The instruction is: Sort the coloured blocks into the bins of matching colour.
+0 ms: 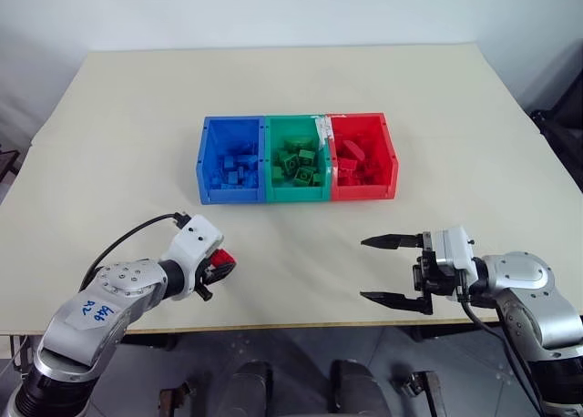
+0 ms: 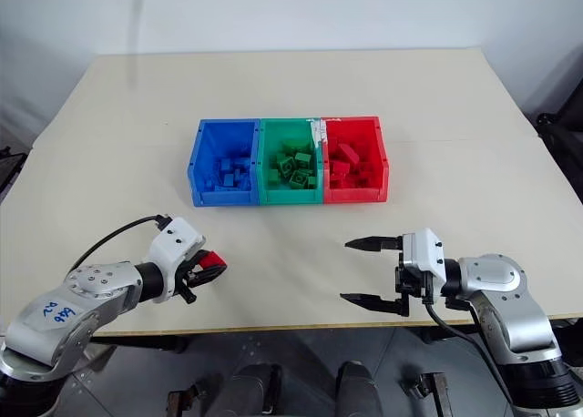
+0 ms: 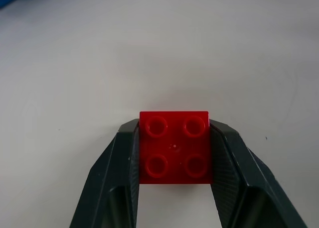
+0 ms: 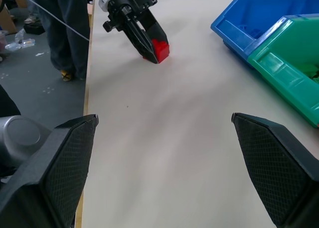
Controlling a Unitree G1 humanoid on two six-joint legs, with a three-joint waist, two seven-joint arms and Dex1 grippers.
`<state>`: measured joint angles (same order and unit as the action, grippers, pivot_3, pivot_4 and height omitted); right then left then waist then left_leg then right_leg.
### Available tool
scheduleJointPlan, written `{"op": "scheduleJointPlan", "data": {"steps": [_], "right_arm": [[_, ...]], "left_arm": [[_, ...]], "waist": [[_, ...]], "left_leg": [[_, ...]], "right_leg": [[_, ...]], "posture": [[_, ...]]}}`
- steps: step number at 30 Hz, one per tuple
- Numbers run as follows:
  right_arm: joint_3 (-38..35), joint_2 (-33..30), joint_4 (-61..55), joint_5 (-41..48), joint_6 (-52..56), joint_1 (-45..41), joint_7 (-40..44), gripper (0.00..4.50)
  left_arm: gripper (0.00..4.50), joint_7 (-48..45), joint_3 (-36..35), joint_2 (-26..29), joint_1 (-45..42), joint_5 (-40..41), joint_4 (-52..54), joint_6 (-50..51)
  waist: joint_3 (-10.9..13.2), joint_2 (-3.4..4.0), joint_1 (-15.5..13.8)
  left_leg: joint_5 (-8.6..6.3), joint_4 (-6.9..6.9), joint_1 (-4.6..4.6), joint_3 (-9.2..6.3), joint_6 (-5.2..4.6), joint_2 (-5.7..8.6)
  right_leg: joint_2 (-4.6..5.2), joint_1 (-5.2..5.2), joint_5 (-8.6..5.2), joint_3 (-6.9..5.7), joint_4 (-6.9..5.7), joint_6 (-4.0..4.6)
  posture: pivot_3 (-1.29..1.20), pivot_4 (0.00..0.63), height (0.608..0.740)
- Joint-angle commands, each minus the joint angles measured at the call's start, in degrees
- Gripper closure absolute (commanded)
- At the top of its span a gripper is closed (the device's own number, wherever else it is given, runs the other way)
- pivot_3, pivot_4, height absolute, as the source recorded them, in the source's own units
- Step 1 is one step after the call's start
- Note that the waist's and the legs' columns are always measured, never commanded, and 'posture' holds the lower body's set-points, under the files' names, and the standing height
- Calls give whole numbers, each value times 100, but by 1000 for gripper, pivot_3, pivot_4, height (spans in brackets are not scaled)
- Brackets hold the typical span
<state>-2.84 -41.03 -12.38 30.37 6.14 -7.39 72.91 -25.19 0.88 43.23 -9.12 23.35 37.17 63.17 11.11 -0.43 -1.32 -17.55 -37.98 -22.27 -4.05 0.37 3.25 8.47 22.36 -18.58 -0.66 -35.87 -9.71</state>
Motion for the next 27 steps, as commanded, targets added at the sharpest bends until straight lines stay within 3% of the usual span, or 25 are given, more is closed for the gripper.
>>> {"op": "scheduleJointPlan", "data": {"steps": [1,10,14,18,22,25,27], "right_arm": [[-262,55,-255,81,-32,135,-277,0],[-1238,650,-906,18,-144,1014,-1935,0],[-1758,1279,-1585,-364,-379,2073,-2957,0],[-1728,1678,-2271,-621,-412,2767,-3505,0],[-1626,1964,-2689,-832,-421,3146,-3922,0],[-1583,2067,-2837,-918,-418,3265,-4115,0],[-1564,2107,-2905,-955,-421,3324,-4204,0]], "left_arm": [[3021,-581,40,-80,-295,52,-94,-1080],[3021,-1061,349,-1527,-2097,-128,-1869,-3100],[3021,-1176,1163,-2670,-3605,-1040,-4230,-4755],[3021,-1023,1282,-3579,-4818,-1587,-6505,-6078],[3021,-872,1183,-4130,-5686,-1916,-8478,-6855],[3021,-746,1103,-4290,-6079,-2099,-9340,-7263],[2290,-818,929,-4383,-6239,-2012,-9676,-7381]], "waist": [[0,0,-13],[-1,-1,-100],[0,-5,-201],[-1,-6,-160],[0,-6,-145],[-1,-5,-173],[-1,-5,-195]], "left_leg": [[0,0,-1,0,0,0],[2,-11,-9,-1,0,14],[6,-13,-13,11,4,16],[12,-16,-28,43,-7,23],[12,-2,-21,57,-11,20],[14,17,-19,52,-8,14],[14,22,-22,48,-7,15]], "right_leg": [[0,0,0,0,1,0],[1,-2,2,-8,0,-4],[-5,-3,2,-24,-6,-3],[-4,-2,9,-15,-6,-18],[-6,6,9,-8,-6,-18],[-13,14,0,-13,-12,-10],[-13,15,0,-16,-12,-10]], "posture": [[0,150,740],[0,150,740],[0,150,740],[0,150,740],[0,150,740],[0,150,740],[0,150,740]]}}
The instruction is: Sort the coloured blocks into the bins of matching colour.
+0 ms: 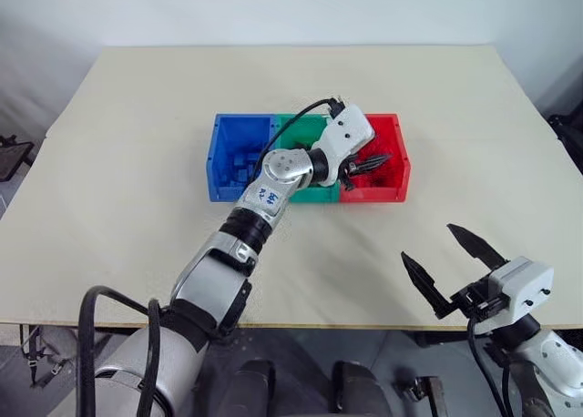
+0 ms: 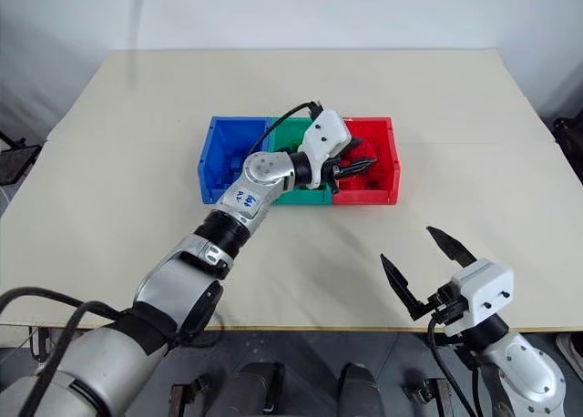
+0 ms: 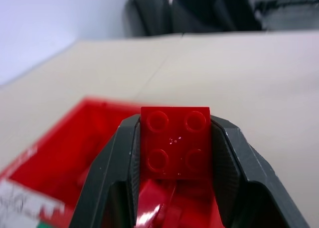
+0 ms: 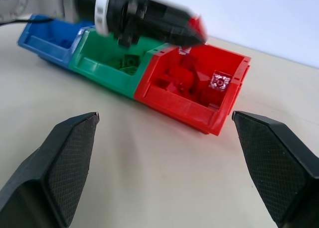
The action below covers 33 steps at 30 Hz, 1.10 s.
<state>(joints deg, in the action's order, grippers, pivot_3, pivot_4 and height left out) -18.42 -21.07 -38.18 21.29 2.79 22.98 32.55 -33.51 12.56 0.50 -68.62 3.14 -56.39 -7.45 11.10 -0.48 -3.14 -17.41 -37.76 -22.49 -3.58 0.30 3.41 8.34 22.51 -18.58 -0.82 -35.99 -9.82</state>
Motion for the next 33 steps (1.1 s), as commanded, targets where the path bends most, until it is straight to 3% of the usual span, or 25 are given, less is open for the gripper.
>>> {"op": "scheduleJointPlan", "data": {"steps": [1,7,11,17,24,29,33], "right_arm": [[2,115,-344,-52,-89,306,-189,0],[87,65,-354,-7,-152,310,-185,0],[249,-192,-121,97,-173,-16,91,0],[396,-782,612,442,-119,-798,845,0],[619,-1324,1754,749,-161,-1861,2000,0],[766,-1486,2565,779,-235,-2602,2608,0],[810,-1480,2906,764,-273,-2911,2810,0]], "left_arm": [[1991,-24,-306,-137,-334,25,-420,-396],[77,-624,-488,-104,-181,84,-318,-890],[32,-1428,-515,348,581,261,767,-863],[32,-2228,-686,1692,2386,604,3300,-156],[32,-2447,-1669,3252,4677,1344,5475,726],[32,-2115,-2528,3793,5955,1658,6083,1309],[32,-1838,-2904,3850,6239,1738,6228,1434]], "waist": [[0,0,-23],[0,0,-49],[0,-1,66],[-2,-4,311],[-3,-3,303],[-3,-3,287],[-3,-3,193]], "left_leg": [[-1,0,-5,-3,-1,2],[-6,-15,-36,-37,-9,11],[-6,-19,-40,-39,-10,12],[0,-23,-22,-56,1,-5],[0,-22,11,-58,0,-14],[-2,-25,14,-63,-3,-21],[-2,-29,13,-61,-3,-19]], "right_leg": [[1,1,0,-2,2,0],[5,4,1,-37,7,0],[8,3,1,-42,10,-1],[4,0,1,-30,-2,-1],[9,-18,2,-3,-7,0],[18,-19,2,-1,-1,0],[21,-18,2,0,3,1]], "posture": [[0,150,740],[0,150,740],[0,150,740],[0,150,740],[0,150,740],[0,150,740],[0,150,740]]}}
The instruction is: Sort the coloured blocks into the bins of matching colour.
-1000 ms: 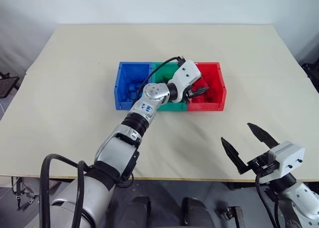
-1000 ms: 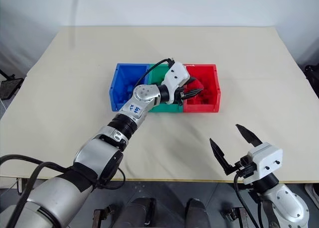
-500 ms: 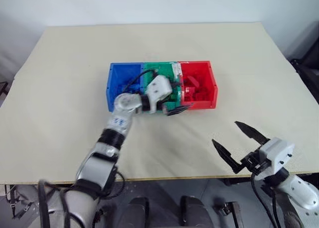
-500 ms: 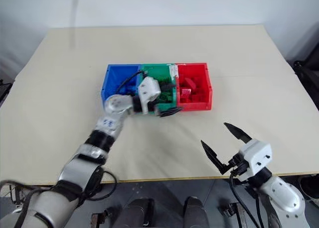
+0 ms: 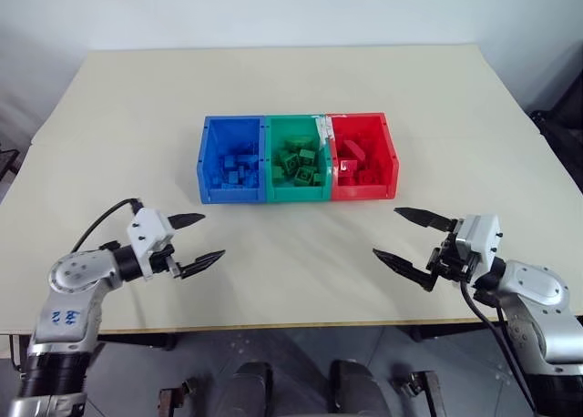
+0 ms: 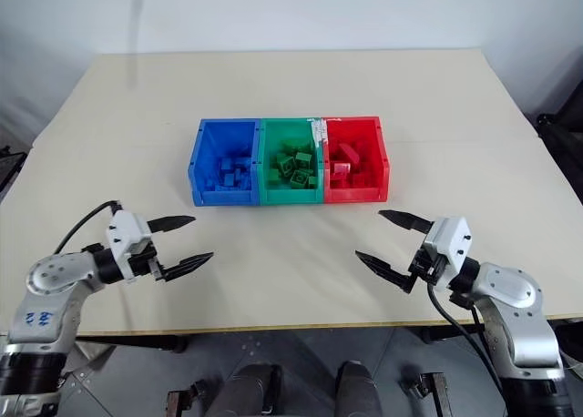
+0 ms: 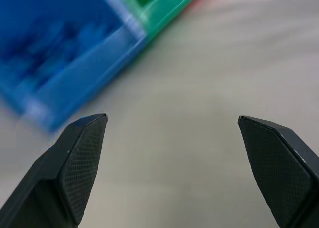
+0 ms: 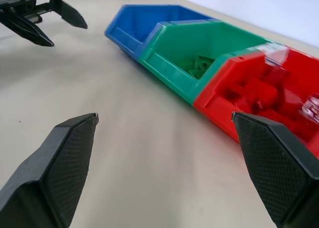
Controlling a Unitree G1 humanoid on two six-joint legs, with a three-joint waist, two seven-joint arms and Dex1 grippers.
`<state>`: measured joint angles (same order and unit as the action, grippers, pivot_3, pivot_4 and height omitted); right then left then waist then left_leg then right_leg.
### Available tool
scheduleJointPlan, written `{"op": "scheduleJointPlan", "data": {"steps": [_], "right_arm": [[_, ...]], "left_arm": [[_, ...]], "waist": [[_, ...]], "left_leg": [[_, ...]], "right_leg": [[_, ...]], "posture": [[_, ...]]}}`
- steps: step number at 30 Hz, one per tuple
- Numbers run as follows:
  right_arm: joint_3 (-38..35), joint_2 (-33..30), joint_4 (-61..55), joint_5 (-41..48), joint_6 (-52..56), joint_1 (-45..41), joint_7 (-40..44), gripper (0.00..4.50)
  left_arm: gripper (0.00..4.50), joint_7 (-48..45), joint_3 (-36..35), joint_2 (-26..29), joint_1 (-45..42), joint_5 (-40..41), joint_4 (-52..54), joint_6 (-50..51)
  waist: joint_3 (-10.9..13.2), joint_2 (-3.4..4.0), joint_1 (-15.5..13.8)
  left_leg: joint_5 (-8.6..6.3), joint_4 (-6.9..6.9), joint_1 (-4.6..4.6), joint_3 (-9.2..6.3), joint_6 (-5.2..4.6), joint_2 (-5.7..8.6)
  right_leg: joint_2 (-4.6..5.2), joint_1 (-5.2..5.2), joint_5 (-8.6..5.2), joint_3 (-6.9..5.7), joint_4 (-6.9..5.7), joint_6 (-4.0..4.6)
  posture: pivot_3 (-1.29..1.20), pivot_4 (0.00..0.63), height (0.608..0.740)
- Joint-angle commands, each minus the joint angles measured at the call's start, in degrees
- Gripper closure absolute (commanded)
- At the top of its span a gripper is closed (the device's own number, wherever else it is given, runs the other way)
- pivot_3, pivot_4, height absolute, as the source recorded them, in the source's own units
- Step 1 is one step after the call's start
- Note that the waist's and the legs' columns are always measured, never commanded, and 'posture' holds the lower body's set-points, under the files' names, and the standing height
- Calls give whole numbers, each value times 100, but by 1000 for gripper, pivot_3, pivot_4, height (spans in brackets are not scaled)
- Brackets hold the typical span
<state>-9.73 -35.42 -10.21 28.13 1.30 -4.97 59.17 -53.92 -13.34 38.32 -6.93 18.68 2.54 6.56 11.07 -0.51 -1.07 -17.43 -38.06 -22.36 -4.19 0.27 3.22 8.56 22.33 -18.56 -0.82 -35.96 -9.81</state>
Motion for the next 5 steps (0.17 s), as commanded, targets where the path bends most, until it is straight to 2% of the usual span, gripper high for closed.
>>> {"op": "scheduleJointPlan", "data": {"steps": [1,5], "right_arm": [[-53,-43,151,79,-133,-146,179,0],[-57,-14,268,35,-189,-221,213,0]], "left_arm": [[32,286,-379,57,79,229,401,117],[32,549,-390,79,20,107,525,153]], "waist": [[0,0,-25],[0,0,-27]], "left_leg": [[0,-1,0,1,0,0],[0,1,0,2,1,0]], "right_leg": [[0,0,0,0,0,0],[0,2,0,1,-2,0]], "posture": [[0,150,740],[0,150,740]]}}
